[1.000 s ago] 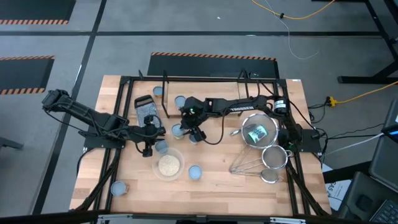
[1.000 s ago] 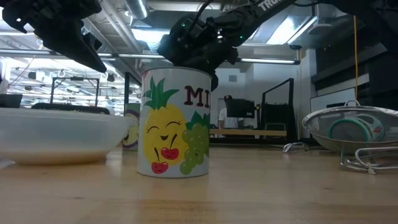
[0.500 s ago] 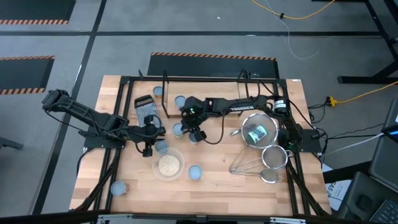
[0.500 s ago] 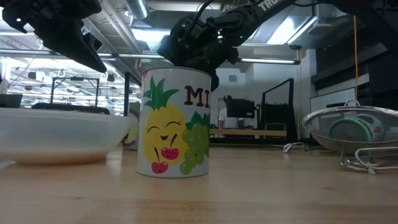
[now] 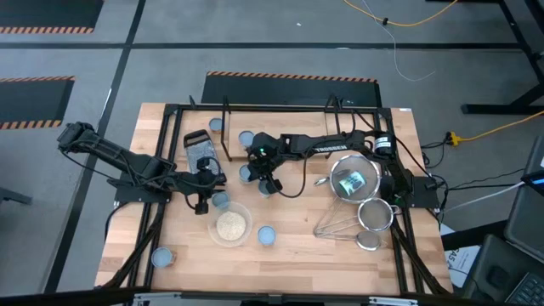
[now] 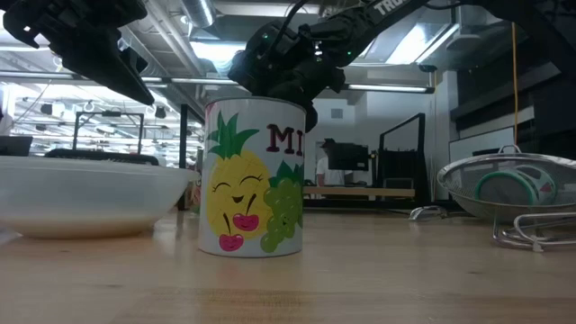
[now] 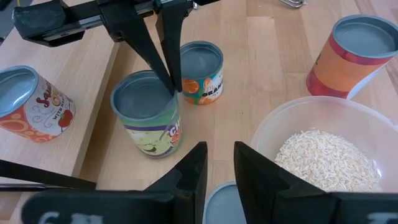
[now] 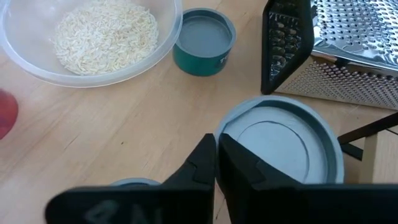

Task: Pick and place cans onto a shelf
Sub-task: Put the green chicken soup can on the shelf

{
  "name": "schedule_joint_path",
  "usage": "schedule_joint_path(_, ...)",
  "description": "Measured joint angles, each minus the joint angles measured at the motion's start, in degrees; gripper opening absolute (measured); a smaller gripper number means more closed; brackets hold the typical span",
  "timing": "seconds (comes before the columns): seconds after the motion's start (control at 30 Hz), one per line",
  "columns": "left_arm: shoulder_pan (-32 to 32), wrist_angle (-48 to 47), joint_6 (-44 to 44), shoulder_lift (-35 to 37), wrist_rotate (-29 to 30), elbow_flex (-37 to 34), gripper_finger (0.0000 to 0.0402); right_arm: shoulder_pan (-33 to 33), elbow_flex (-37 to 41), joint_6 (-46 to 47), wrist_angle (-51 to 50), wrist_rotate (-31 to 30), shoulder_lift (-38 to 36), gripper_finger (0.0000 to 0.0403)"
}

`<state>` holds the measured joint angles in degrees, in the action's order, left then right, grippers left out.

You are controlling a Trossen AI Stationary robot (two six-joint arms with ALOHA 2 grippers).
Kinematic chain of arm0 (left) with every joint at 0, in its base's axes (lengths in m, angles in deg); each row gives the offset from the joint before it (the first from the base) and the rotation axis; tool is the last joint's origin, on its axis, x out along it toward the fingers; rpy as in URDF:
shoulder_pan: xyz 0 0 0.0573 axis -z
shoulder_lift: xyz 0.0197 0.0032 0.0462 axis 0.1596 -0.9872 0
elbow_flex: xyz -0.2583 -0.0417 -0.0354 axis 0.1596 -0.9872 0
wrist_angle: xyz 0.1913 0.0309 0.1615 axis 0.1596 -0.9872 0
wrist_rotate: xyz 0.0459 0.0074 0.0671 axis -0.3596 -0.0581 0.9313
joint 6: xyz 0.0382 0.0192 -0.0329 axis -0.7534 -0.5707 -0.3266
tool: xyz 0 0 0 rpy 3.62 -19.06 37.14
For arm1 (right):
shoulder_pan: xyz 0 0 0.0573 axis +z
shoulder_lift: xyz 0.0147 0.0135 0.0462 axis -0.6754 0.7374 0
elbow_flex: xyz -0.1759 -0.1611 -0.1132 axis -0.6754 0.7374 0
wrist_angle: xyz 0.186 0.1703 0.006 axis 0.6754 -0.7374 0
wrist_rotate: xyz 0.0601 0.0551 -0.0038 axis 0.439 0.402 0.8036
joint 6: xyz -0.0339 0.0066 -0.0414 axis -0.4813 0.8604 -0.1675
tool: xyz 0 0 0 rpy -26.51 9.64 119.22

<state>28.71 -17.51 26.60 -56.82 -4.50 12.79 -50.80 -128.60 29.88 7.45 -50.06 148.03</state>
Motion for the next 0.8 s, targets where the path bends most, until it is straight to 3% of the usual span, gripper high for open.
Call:
schedule_joint_path(0.33, 0.0, 0.0, 0.0, 0.0, 0.0, 0.0, 0.0073, 0.0, -3.1, 0.5, -5.0, -0.2, -1.3, 0.0008)
schedule_joint_path(0.8, 0.0, 0.0, -0.2, 0.0, 0.0, 0.0, 0.0072, 0.9, -23.6, 0.1, -25.3, 0.0, -1.4, 0.0008)
